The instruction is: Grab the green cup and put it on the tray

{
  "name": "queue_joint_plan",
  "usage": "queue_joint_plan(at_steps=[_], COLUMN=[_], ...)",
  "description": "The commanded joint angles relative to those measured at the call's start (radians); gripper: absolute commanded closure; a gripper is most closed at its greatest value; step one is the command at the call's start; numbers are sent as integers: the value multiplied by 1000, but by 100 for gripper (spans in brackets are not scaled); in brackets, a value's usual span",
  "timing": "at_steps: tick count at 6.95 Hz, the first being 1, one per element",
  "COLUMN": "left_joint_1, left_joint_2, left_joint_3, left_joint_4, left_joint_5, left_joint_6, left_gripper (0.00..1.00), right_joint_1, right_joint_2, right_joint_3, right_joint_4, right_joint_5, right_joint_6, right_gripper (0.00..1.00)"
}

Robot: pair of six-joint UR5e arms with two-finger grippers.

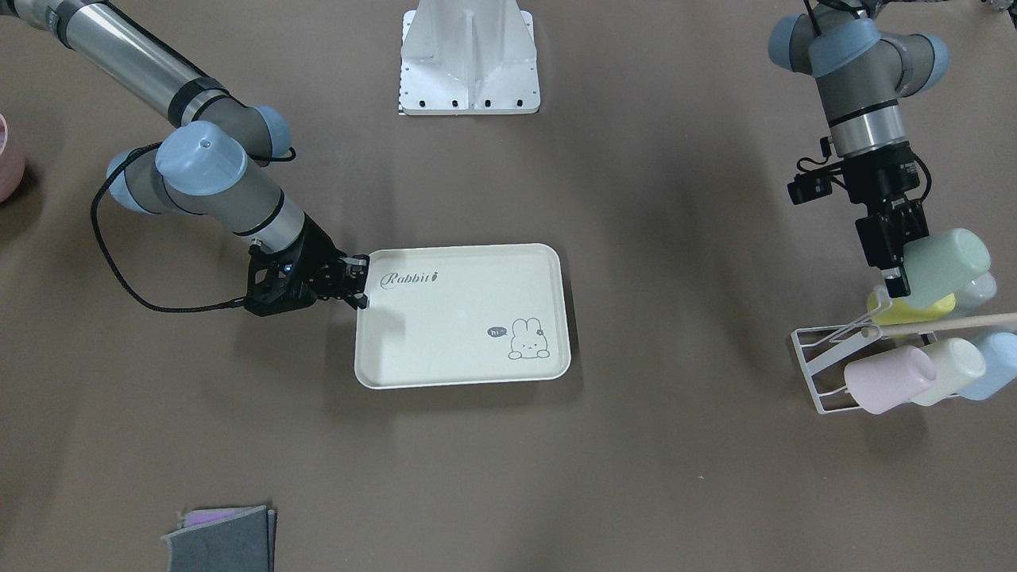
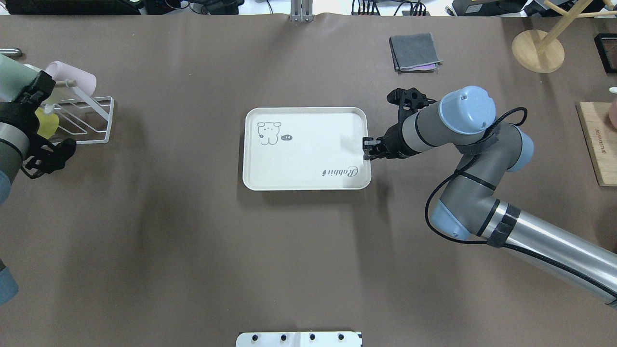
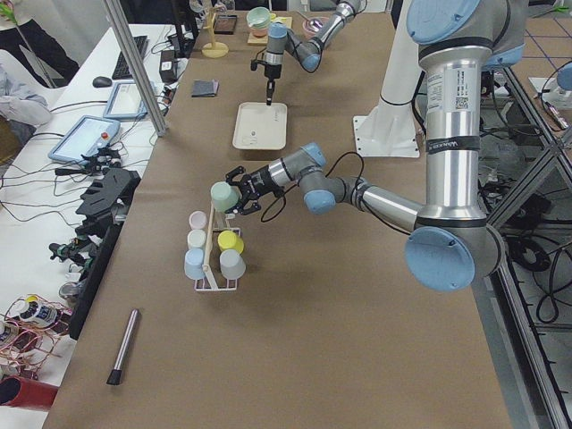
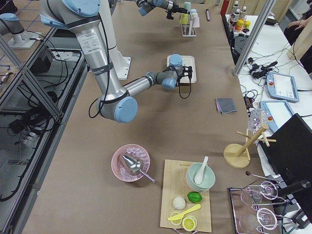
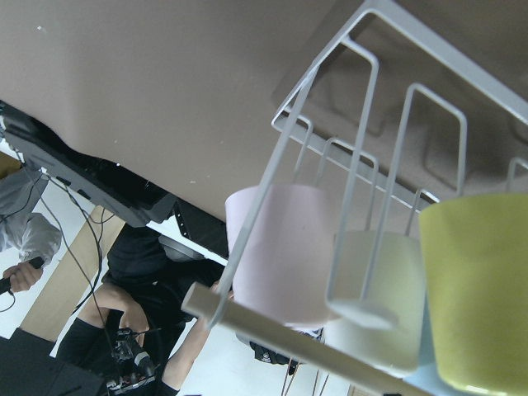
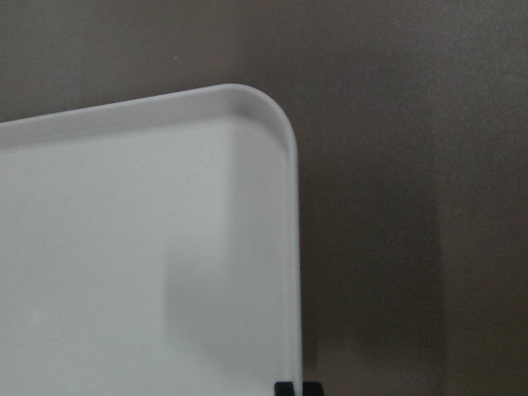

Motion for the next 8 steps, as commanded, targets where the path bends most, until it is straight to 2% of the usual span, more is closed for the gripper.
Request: queue_joint_plan(at_steps=[1, 2, 3, 5, 6, 8], left_joint_1=[-3, -3, -3, 5, 6, 14], left_joint_2=[-35, -36, -49, -90, -145, -331], left_joint_3=[-12, -4, -4, 1, 8, 112], left_joint_4=[-51, -109, -114, -116, -114, -106], left_joint_5=[-5, -64, -112, -211, -268, -377], left_joint_6=[-11, -41, -116, -352, -459, -651], left_gripper=[24, 24, 24, 25, 25, 25], right_joint_1=[-25, -33, -36, -37, -39, -39], right_joint_2=[8, 8, 8, 6, 6, 6], right_joint_3=[-6, -7, -7, -9, -9, -9], right_joint_4=[-5, -3, -3, -3, -3, -3], right_joint_5=[-26, -30, -30, -30, -30, -30], right_joint_6=[10, 13, 13, 19, 20, 26], right_gripper=[100, 100, 100, 100, 100, 100])
